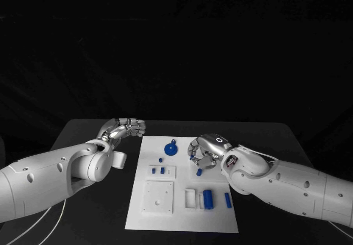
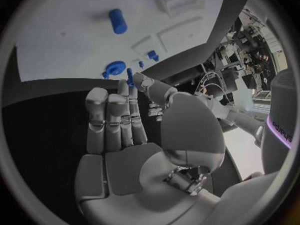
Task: Assemble the parts on the task board
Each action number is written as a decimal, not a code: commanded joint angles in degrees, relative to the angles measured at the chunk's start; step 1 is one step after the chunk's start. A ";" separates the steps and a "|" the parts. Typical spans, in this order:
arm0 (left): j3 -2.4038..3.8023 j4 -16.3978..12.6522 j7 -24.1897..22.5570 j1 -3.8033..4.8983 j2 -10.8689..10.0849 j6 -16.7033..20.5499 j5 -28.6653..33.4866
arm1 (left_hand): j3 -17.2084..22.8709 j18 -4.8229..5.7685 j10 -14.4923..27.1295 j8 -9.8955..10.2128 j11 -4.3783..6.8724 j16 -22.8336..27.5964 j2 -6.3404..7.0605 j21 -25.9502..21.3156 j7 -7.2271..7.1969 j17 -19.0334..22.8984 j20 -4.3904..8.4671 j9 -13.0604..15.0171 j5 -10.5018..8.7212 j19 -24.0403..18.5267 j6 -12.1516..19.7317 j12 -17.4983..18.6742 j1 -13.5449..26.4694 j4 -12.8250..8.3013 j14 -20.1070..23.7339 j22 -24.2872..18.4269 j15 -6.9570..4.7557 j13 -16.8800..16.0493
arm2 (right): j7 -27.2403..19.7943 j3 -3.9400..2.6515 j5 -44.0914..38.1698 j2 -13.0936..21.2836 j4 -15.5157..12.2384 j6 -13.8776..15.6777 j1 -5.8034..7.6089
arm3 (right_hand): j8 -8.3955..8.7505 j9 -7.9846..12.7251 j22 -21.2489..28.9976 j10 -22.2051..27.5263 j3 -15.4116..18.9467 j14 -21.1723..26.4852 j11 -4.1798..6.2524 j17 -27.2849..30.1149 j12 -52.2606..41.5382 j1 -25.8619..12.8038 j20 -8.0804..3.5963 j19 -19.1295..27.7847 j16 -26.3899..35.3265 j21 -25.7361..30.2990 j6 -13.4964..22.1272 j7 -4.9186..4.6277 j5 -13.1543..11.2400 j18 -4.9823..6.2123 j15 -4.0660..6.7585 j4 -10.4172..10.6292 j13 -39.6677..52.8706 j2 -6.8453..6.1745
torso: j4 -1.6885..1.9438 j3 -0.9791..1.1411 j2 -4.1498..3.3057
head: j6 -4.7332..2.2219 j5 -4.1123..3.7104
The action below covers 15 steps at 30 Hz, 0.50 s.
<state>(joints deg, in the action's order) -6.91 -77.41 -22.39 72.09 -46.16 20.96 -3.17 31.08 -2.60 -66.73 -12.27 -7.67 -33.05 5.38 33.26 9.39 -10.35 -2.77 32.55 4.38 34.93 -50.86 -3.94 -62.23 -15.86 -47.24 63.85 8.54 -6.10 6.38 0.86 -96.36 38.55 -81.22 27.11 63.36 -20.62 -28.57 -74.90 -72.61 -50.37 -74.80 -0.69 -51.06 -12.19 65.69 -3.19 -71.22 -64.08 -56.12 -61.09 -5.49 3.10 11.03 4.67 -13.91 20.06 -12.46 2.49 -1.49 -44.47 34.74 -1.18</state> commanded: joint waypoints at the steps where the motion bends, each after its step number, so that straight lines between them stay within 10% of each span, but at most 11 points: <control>1: 0.05 0.18 -0.77 0.06 0.37 0.44 1.18 | -0.33 -0.93 0.02 -0.38 -0.26 0.41 -0.41 -0.25 0.14 -0.10 -0.25 -0.10 -0.07 0.05 0.21 -0.15 0.14 -0.03 -0.17 0.08 0.36 0.07 | -1.43 0.02 0.05 -1.74 -0.47 -1.44 -0.07 | -0.20 0.01 -1.09 -3.30 -0.35 0.08 -0.48 0.10 0.17 -0.06 -0.37 -0.01 -0.15 -0.20 -0.30 0.04 0.18 3.97 0.51 0.04 0.07 0.56 | 0.02 -0.05 0.01 | 0.05 1.27; 15: 0.05 0.35 -0.77 0.07 1.59 0.92 1.27 | -0.36 -1.01 -0.03 -0.44 -0.24 0.52 -0.41 -0.29 0.12 -0.17 -0.27 -0.13 -0.07 0.11 0.18 -0.19 0.18 0.00 -0.26 0.12 0.35 0.12 | -0.56 3.96 -6.98 -7.66 0.00 -4.19 -2.08 | -0.10 0.02 -1.09 -3.30 -0.35 0.00 -0.49 0.19 0.31 -0.16 -0.46 -0.09 -0.08 -0.27 -0.25 0.01 0.31 3.97 0.50 -0.16 0.16 0.71 | 0.10 -0.16 -0.07 | 0.84 4.45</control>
<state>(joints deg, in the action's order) -6.92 -76.92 -22.40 72.08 -44.82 21.59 -2.35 31.08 -2.49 -66.73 -12.48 -7.67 -32.83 5.38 33.26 9.39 -10.45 -2.77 32.50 4.38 34.93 -50.86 -3.94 -62.23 -15.86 -47.40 63.90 8.70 -6.05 5.75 4.74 -99.88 31.13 -81.47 24.79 61.58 -20.57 -28.46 -74.90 -72.61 -50.45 -74.81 -0.69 -50.95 -12.14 65.44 -3.17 -71.24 -64.08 -56.12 -61.09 -5.49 3.10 11.03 4.66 -13.99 20.16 -12.22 2.55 -1.64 -44.47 35.40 2.83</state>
